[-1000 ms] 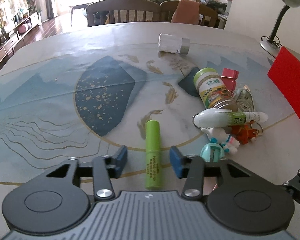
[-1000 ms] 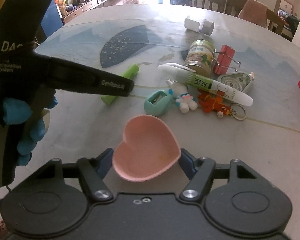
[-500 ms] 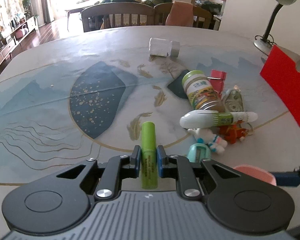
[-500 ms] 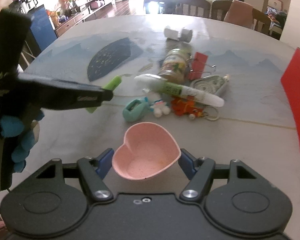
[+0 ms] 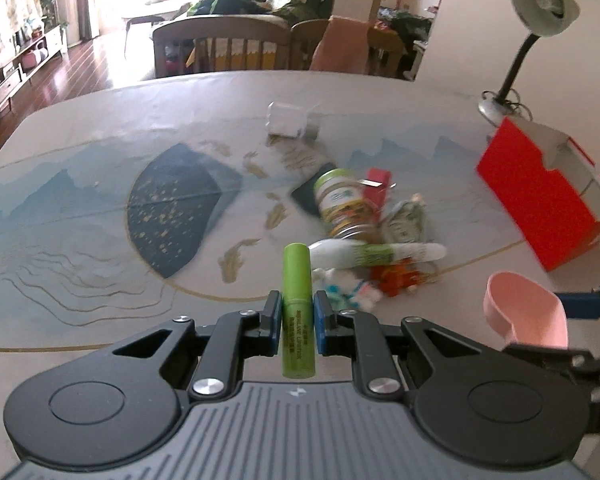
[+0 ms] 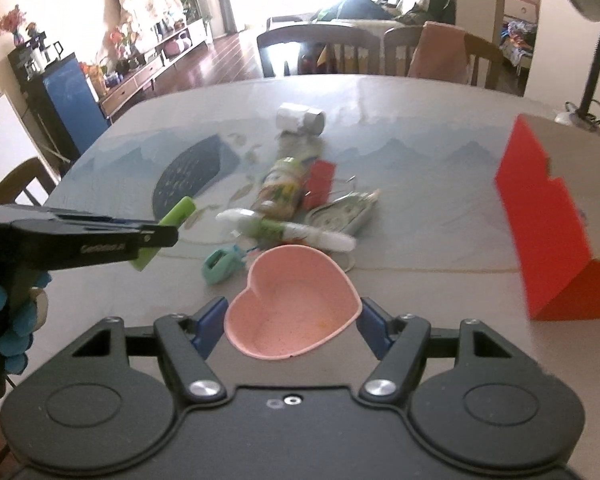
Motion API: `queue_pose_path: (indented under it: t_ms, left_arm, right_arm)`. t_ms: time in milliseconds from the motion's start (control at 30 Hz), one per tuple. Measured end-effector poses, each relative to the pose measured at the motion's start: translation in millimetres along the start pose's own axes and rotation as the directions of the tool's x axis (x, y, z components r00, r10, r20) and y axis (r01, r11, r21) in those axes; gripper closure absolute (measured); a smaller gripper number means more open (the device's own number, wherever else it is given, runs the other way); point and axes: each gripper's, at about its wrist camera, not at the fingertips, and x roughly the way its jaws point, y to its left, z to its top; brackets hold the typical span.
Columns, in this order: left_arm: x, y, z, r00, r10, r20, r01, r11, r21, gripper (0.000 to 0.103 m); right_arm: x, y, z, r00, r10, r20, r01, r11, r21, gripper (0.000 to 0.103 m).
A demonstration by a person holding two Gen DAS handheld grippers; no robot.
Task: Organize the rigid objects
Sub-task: 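Carry the glue stick and heart dish into the red box with both grippers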
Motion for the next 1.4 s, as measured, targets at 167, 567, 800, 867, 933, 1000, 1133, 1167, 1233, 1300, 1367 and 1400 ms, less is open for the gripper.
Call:
queue_pose_path:
  t_ms: [167,567,800,867,933,1000,1133,1167,1233,1300,1367,1400]
  left_arm:
    - [-13,-25,13,0.999,-0.03,0.012,0.029,0.999,0.013,0.087]
    - [-19,-105,45,0.994,-0.107,0.023,0.105,0.993,0.061,0.087]
    - [-5,-156,60,0.991,-0.135,0.017,0.132,0.984,0.115,0.087]
    - [-1,-173,65,0.99,-0.141,0.016,0.137,0.982,0.133,0.087]
    - [3,-189,70,0.988,-0.151,0.015,0.147,0.978,0.151,0.087]
    - [8,-206,75,0.986,-0.163,0.015,0.158,0.973,0.17,0.087]
    - [19,-239,84,0.983,-0.184,0.005,0.18,0.964,0.197,0.087]
    - [22,-246,86,0.982,-0.188,0.003,0.184,0.962,0.203,0.087]
    - [28,-263,90,0.98,-0.198,-0.002,0.193,0.957,0.216,0.087]
    - [34,-277,94,0.978,-0.209,-0.008,0.205,0.953,0.224,0.087]
    - [39,-293,98,0.976,-0.218,-0.012,0.215,0.947,0.237,0.087]
    - [42,-300,99,0.975,-0.223,-0.016,0.22,0.945,0.244,0.087]
  right_arm:
    - [-19,-27,9,0.999,-0.011,0.036,0.011,1.0,0.015,0.034]
    - [-53,-108,25,0.993,-0.048,0.105,0.042,0.998,0.057,0.034]
    - [-63,-163,27,0.989,-0.084,0.123,0.073,0.993,0.092,0.034]
    - [-66,-179,26,0.987,-0.094,0.129,0.081,0.991,0.102,0.034]
    - [-68,-194,26,0.985,-0.106,0.138,0.091,0.99,0.11,0.034]
    - [-69,-209,27,0.982,-0.12,0.143,0.104,0.987,0.119,0.034]
    - [-70,-239,29,0.978,-0.152,0.146,0.133,0.982,0.131,0.034]
    - [-69,-247,28,0.977,-0.159,0.145,0.14,0.981,0.134,0.034]
    - [-66,-261,30,0.976,-0.172,0.138,0.153,0.979,0.137,0.034]
    - [-62,-275,31,0.975,-0.182,0.13,0.164,0.976,0.141,0.034]
    - [-58,-286,32,0.974,-0.192,0.121,0.172,0.973,0.154,0.034]
    - [-55,-293,32,0.973,-0.196,0.117,0.176,0.971,0.16,0.034]
